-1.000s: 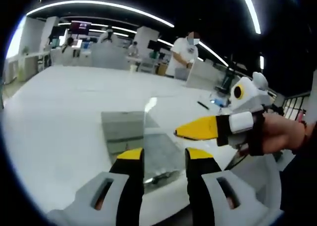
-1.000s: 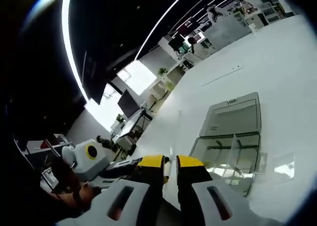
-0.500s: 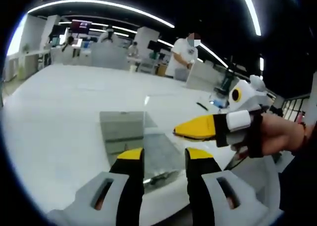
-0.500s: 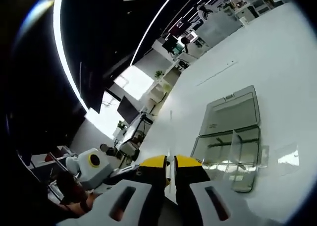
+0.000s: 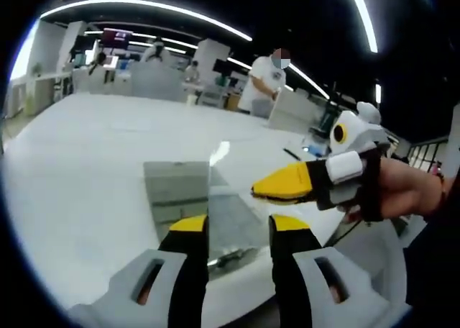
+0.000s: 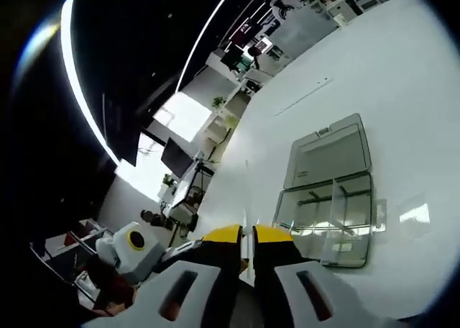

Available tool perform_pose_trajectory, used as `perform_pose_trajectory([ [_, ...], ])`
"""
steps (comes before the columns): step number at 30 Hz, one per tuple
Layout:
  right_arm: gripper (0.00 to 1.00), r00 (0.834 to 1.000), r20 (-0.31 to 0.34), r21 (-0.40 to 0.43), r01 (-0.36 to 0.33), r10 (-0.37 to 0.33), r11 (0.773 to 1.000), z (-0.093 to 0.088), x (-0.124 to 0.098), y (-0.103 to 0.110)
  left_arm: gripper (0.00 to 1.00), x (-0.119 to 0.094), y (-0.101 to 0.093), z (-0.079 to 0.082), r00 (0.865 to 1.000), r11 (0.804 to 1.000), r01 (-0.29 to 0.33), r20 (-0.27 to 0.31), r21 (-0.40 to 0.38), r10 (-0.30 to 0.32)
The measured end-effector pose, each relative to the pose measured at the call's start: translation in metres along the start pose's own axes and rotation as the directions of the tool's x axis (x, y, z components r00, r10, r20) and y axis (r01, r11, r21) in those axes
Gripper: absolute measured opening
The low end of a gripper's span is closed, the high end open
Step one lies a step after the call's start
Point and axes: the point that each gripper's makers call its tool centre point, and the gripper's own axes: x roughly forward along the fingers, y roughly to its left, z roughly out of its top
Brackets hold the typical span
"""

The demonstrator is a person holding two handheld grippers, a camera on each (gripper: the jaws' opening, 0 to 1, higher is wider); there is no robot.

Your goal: Insert the divider into the dual guide fixture by aligning both edges with the guide slots and pushing it downward to the bottom, including one-sided entry, uneven engagement, binding, and posture correction.

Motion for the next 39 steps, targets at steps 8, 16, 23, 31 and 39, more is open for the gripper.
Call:
perform_pose_trajectory([
  [8,0.0,0.999,0.004,-0.015,0.037,-0.037,0.999,0.006,0.001,0.002,0.35,-0.003,0.003,0.001,1.0,1.0,0.014,0.001,0.025,-0.014],
  [16,0.0,0.996,-0.012,-0.032,0.092,-0.092,0.995,0.005,0.002,-0.002,0.37,-0.01,0.012,0.003,1.0,0.999,0.021,0.002,0.049,-0.021],
  [23,0.0,0.994,-0.011,-0.011,0.108,-0.108,0.994,0.006,0.006,0.0,0.39,-0.019,0.02,0.001,0.999,0.998,0.032,0.0,0.057,-0.032],
  [31,0.0,0.985,-0.036,-0.032,0.166,-0.167,0.986,0.005,0.011,-0.006,0.42,-0.028,0.03,-0.005,0.999,0.998,0.036,-0.009,0.053,-0.036],
  [39,0.0,0.972,-0.081,-0.034,0.217,-0.219,0.976,0.001,0.013,-0.015,0.45,-0.029,0.025,-0.005,0.997,0.994,0.073,-0.028,0.08,-0.07],
])
